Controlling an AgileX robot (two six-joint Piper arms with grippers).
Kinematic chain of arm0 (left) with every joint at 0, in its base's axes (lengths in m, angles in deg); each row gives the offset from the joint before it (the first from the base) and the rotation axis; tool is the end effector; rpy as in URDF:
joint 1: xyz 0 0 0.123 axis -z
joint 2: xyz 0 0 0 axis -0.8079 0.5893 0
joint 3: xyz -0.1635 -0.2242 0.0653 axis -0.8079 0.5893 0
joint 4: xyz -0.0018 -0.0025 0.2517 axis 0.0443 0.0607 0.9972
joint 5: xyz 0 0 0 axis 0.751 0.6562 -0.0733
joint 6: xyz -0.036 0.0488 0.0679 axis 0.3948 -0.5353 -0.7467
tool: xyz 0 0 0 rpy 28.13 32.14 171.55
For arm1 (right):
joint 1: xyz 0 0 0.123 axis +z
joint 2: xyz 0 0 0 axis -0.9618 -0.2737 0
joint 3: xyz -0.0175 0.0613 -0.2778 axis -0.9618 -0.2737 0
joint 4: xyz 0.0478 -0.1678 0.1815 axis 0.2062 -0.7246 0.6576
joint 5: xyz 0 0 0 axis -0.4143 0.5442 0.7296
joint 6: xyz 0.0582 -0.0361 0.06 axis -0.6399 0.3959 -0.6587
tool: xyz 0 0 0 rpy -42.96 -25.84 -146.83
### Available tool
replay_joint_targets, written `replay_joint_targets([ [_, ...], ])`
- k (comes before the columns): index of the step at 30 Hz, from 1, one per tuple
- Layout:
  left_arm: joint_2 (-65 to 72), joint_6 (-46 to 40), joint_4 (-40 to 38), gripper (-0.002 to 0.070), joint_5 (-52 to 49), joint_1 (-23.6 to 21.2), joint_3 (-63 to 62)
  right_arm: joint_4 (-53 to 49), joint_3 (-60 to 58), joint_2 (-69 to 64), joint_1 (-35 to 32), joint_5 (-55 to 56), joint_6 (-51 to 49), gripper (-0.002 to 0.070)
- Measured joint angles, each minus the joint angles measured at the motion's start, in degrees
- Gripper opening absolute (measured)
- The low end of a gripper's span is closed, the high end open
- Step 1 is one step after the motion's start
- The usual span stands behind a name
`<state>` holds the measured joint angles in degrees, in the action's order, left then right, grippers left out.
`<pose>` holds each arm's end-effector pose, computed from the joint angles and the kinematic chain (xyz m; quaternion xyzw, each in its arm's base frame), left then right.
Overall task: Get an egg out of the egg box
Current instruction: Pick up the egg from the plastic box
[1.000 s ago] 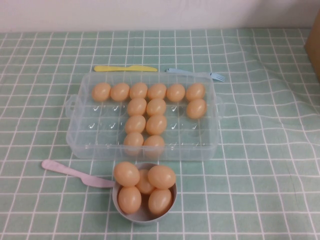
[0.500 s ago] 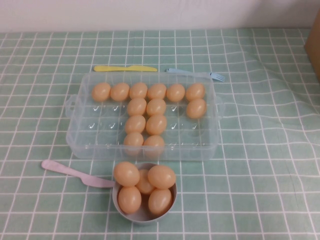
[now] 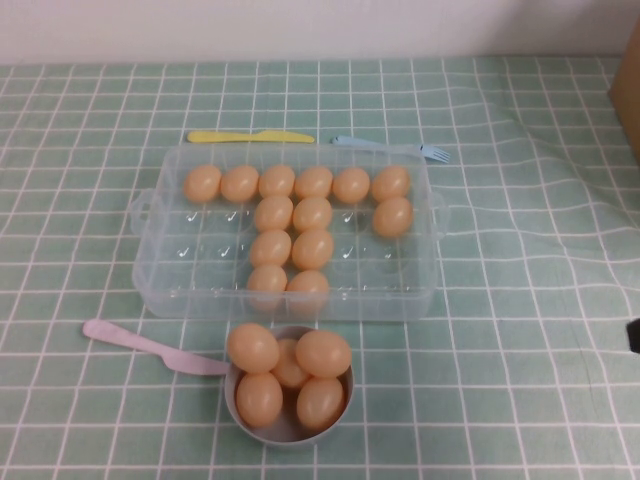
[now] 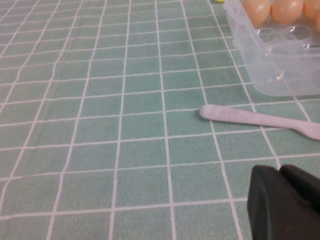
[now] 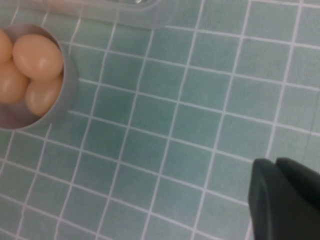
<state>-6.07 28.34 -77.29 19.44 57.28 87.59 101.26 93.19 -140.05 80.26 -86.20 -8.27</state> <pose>0.0526 -0.0032 0.1721 0.0393 0.8027 -0.0061 0.5951 0.1635 0.0500 0.3018 -0.0794 0.9424 0.1931 0.2613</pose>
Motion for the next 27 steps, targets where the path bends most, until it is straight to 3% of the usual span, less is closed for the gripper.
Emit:
replay_joint_targets([
  [11, 0.00, 0.00, 0.00, -0.0004, 0.00, 0.00, 0.00, -8.64, 27.33, -30.66, 21.78, -1.88, -2.72, -0.0018],
  [18, 0.00, 0.00, 0.00, -0.0004, 0.00, 0.00, 0.00, -10.09, 46.23, -46.62, 24.89, -7.36, -2.72, -0.0008],
  [22, 0.00, 0.00, 0.00, -0.0004, 0.00, 0.00, 0.00, -10.52, 54.93, -53.30, 24.89, -9.75, -2.12, 0.0052],
  [27, 0.00, 0.00, 0.00, -0.0004, 0.00, 0.00, 0.00, -10.63, 62.59, -59.38, 24.89, -12.70, 7.31, 0.0192],
])
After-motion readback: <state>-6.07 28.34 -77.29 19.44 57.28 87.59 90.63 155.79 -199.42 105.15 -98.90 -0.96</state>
